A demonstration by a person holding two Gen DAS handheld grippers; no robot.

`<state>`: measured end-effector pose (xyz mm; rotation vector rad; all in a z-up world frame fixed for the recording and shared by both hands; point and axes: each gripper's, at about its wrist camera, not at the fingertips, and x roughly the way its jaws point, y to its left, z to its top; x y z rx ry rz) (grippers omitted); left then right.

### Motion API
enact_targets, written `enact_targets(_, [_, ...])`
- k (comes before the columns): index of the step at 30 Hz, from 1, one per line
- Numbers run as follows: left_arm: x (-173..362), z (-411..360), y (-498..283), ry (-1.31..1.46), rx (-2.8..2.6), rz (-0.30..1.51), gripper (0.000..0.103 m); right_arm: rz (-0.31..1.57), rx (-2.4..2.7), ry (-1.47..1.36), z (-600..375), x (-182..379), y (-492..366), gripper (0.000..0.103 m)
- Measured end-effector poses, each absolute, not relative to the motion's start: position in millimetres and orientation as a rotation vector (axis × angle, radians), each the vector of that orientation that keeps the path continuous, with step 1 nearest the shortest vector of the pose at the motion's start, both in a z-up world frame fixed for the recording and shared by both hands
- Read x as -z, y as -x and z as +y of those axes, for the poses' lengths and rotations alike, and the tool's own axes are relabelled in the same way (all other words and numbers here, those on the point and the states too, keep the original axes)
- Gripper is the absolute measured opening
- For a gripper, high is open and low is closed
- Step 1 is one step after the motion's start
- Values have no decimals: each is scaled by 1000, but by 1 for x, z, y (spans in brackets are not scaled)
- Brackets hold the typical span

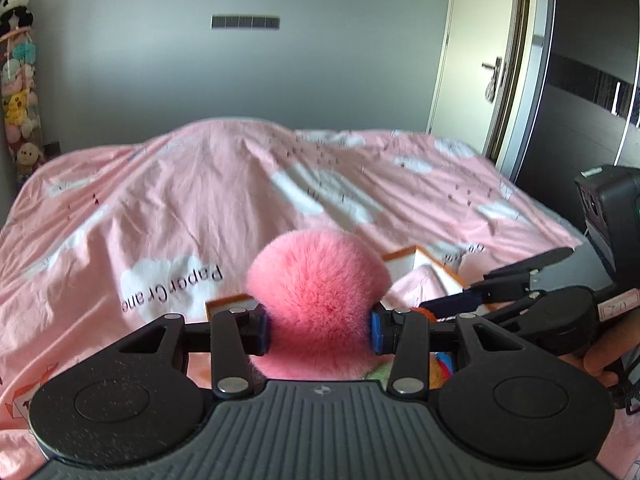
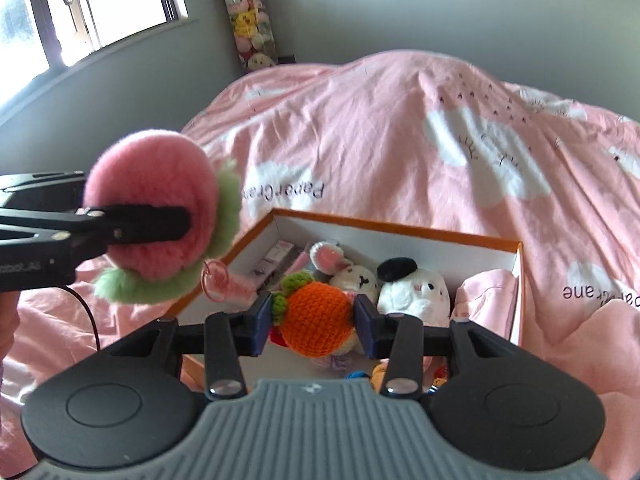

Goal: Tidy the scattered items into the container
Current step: 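Carry the pompom and carrot over the orange box, then lower the carrot into the box and open the right tool while the left tool lowers the pompom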

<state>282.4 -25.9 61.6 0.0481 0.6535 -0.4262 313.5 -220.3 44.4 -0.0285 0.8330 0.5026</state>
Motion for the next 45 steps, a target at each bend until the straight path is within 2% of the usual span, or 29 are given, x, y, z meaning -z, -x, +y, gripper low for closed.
enact_targets(10, [5, -15, -320, 65, 461, 919, 50, 993, -523, 159, -209, 10, -349, 46])
enact_targets(32, [59, -34, -351, 102, 450, 1163, 50, 1131, -545, 400, -179, 40, -369, 48])
enact_targets(37, [65, -34, -355, 133, 439, 1193, 51, 1096, -528, 400, -185, 33, -363, 56])
enact_targets(45, [72, -39, -358, 154, 476, 1242, 51, 975, -475, 287, -214, 1, -339, 56])
